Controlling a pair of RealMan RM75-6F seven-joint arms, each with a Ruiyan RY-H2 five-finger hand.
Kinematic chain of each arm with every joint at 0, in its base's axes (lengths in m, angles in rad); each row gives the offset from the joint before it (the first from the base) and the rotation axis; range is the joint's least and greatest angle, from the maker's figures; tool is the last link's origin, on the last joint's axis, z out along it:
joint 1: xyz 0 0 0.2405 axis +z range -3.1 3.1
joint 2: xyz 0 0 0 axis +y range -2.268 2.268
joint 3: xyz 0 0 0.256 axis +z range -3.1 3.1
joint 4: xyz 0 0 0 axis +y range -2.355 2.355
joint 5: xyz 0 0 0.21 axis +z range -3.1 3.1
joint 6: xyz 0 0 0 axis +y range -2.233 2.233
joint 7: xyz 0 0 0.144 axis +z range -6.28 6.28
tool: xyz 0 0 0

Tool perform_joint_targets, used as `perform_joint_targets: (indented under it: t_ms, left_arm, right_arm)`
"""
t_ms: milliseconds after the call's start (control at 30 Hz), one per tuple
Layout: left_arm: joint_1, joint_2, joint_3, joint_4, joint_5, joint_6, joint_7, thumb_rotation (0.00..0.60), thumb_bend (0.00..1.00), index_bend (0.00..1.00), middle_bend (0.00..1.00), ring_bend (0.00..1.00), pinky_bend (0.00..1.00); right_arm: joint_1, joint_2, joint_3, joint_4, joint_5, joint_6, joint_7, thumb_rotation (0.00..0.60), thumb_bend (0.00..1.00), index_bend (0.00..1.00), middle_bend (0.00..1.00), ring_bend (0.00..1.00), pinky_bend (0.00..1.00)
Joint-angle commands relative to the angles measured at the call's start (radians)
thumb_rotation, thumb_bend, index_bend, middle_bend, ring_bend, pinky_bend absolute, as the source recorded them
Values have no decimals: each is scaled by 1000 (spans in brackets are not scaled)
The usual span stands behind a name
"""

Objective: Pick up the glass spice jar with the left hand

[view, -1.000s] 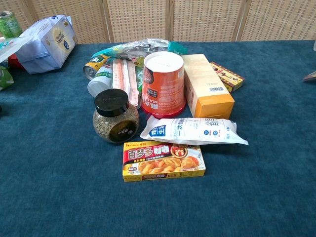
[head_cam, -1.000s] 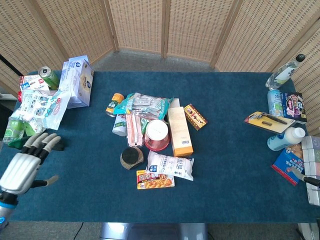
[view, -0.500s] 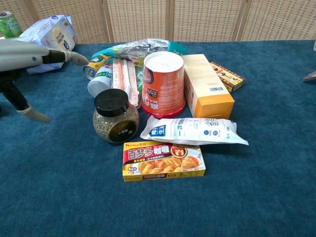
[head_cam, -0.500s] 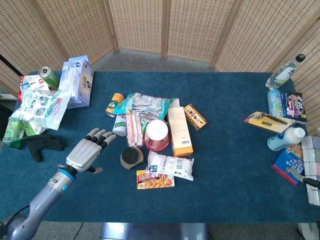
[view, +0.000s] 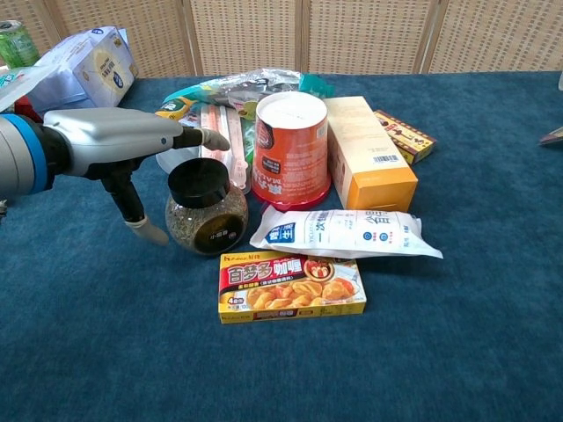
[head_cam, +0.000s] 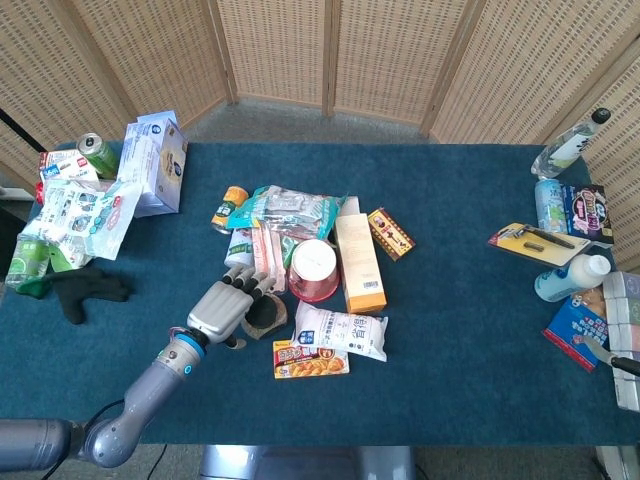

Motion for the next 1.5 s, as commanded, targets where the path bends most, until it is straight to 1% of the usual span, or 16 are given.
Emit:
perform_joint_targets:
  t_ms: [33, 100, 200, 267, 300, 333, 367, 433, 467, 567, 667, 833, 1033, 1133, 1267, 1500]
  left_arm:
    - [-25, -25, 4, 21, -31, 14, 8, 600, 0, 0, 0, 0, 0]
    - [-37, -40, 5, 33, -39, 19, 6, 600, 0, 0, 0, 0, 0]
    - [-51, -69, 13, 68, -4, 32, 4, 600, 0, 0, 0, 0, 23]
    - [-64, -87, 23, 91, -8, 38, 22, 600, 0, 0, 0, 1, 119]
    - [-71, -96, 25, 99, -15, 42, 31, 600, 0, 6, 2, 37, 199]
    - [-76, -105, 26, 105, -21, 46, 39, 600, 0, 57, 72, 139, 308]
    - [-84, -115, 30, 111, -35, 51, 52, 600, 0, 136, 173, 271, 416]
    - [-97, -126, 38, 116, -55, 59, 83, 600, 0, 293, 386, 501, 595]
    - [-105, -134, 46, 121, -59, 67, 103, 600, 0, 352, 465, 592, 664]
    - [-112, -153, 53, 126, -56, 93, 119, 600, 0, 486, 636, 740, 752]
    - [-107, -159, 50, 120, -27, 125, 105, 600, 0, 551, 731, 820, 790]
    - [-104, -107, 39, 52, -12, 150, 91, 600, 0, 567, 758, 837, 798]
    - [-103, 24, 7, -121, -12, 183, 80, 600, 0, 582, 773, 838, 798]
    - [-101, 106, -14, -219, 13, 207, 76, 600, 0, 589, 779, 838, 798]
    - [-104, 220, -63, -349, 8, 234, 60, 600, 0, 604, 793, 847, 798]
    - [-120, 353, -128, -466, -12, 285, 69, 600, 0, 604, 795, 855, 797]
  right_arm:
    - [-1, 1, 0, 0, -2, 1, 4, 600, 0, 0, 0, 0, 0]
    - [-1, 3, 1, 1, 1, 1, 10, 600, 0, 0, 0, 0, 0]
    - [-3, 6, 3, 3, 6, 2, 21, 600, 0, 0, 0, 0, 0]
    - [-4, 8, 5, 5, 8, 5, 29, 600, 0, 0, 0, 0, 0]
    - [-5, 9, 6, 5, 9, 6, 32, 600, 0, 0, 0, 0, 0]
    - [-5, 10, 7, 6, 10, 7, 35, 600, 0, 0, 0, 0, 0]
    - [-6, 11, 8, 7, 11, 7, 39, 600, 0, 0, 0, 0, 0]
    - [-5, 12, 9, 9, 13, 6, 42, 600, 0, 0, 0, 0, 0]
    - [-5, 12, 9, 10, 14, 5, 43, 600, 0, 0, 0, 0, 0]
    - [-4, 11, 10, 13, 16, 3, 45, 600, 0, 0, 0, 0, 0]
    - [-4, 11, 11, 14, 17, 2, 47, 600, 0, 0, 0, 0, 0]
    - [-2, 11, 11, 16, 19, -1, 47, 600, 0, 0, 0, 0, 0]
    - [-1, 9, 9, 11, 15, -2, 37, 600, 0, 0, 0, 0, 0]
    - [-2, 9, 9, 9, 15, 0, 33, 600, 0, 0, 0, 0, 0]
    - [-1, 9, 10, 9, 21, -2, 29, 600, 0, 0, 0, 0, 0]
    - [-2, 11, 11, 3, 19, 1, 29, 600, 0, 0, 0, 0, 0]
